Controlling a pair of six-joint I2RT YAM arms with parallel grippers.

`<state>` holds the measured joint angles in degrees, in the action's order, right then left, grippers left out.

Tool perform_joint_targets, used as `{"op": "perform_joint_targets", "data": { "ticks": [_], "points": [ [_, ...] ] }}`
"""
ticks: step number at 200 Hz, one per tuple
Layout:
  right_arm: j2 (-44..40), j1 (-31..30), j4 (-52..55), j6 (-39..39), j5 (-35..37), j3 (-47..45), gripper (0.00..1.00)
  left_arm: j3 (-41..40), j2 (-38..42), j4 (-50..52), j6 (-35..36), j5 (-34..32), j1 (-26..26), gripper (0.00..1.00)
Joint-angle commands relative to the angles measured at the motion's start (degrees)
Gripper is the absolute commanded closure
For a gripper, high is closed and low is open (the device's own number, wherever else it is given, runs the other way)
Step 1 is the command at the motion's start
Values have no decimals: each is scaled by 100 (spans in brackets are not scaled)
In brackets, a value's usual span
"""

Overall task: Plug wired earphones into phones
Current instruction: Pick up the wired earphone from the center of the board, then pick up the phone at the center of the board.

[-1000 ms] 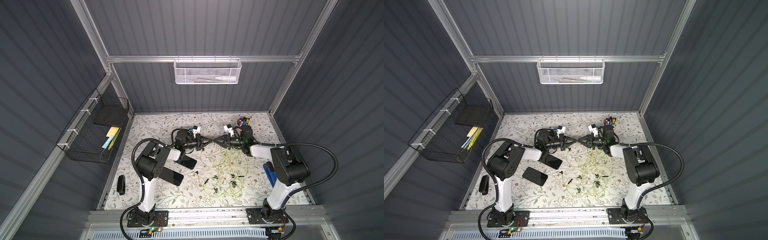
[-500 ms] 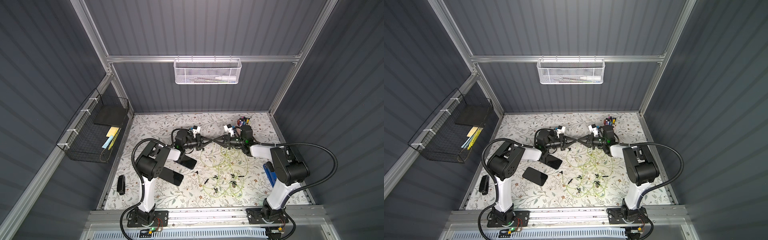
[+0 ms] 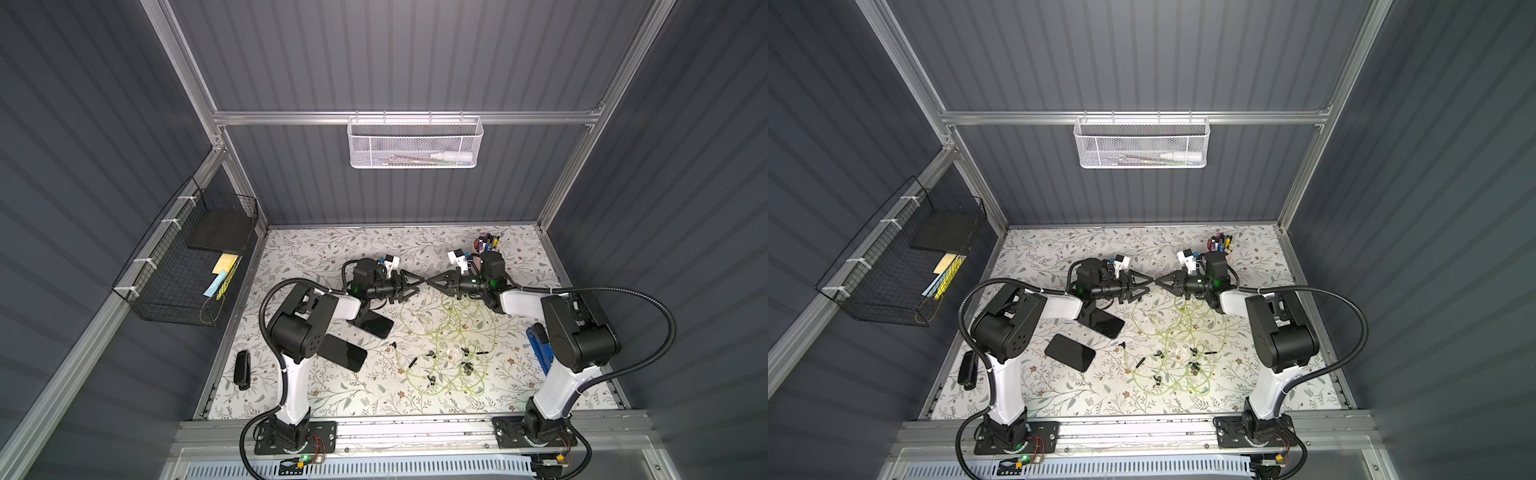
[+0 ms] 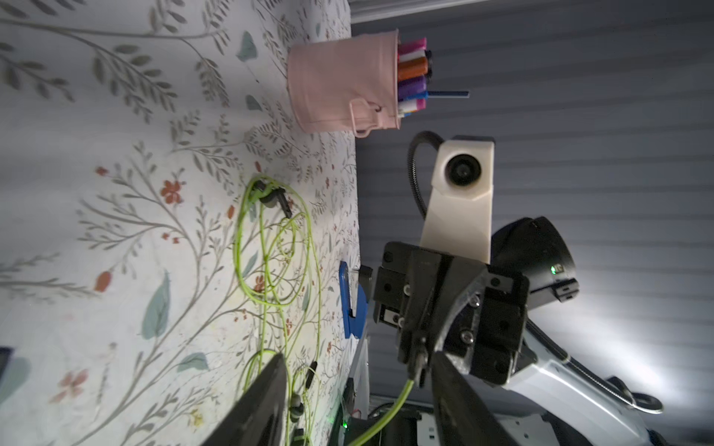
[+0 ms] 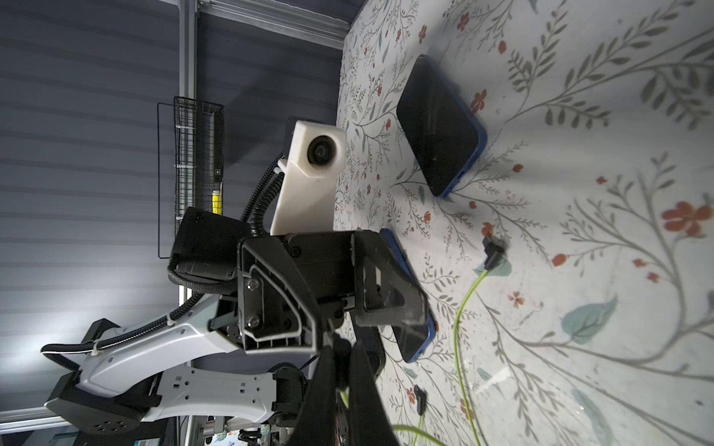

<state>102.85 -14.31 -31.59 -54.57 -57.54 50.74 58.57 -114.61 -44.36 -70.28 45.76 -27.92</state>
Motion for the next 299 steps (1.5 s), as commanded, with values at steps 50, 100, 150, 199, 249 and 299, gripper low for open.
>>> {"op": "perform_joint_targets", "data": {
  "ticks": [50, 100, 150, 199, 249, 299],
  "points": [
    [-629, -67, 1782, 1387, 1592, -38, 100, 2043, 559, 6465, 1642, -3565, 542, 20],
    [-818, -178, 2626, 1993, 2216, -88, 99, 5248, -1297, 9233, 1953, -4937, 577, 17],
    [-954, -195, 2685, 2158, 2343, -284, 98, 6530, -2522, 10532, 1159, -4821, 579, 16],
    [-980, -204, 2757, 2310, 2344, -332, 98, 6835, -2839, 10517, 843, -4758, 569, 13],
    [-894, -200, 2577, 2268, 2285, -464, 98, 8447, -3866, 11505, 1076, -4959, 411, 10],
    [-723, -204, 2185, 2107, 2104, -620, 98, 8120, -4097, 11762, 1092, -4964, 288, 9]
  ]
}}
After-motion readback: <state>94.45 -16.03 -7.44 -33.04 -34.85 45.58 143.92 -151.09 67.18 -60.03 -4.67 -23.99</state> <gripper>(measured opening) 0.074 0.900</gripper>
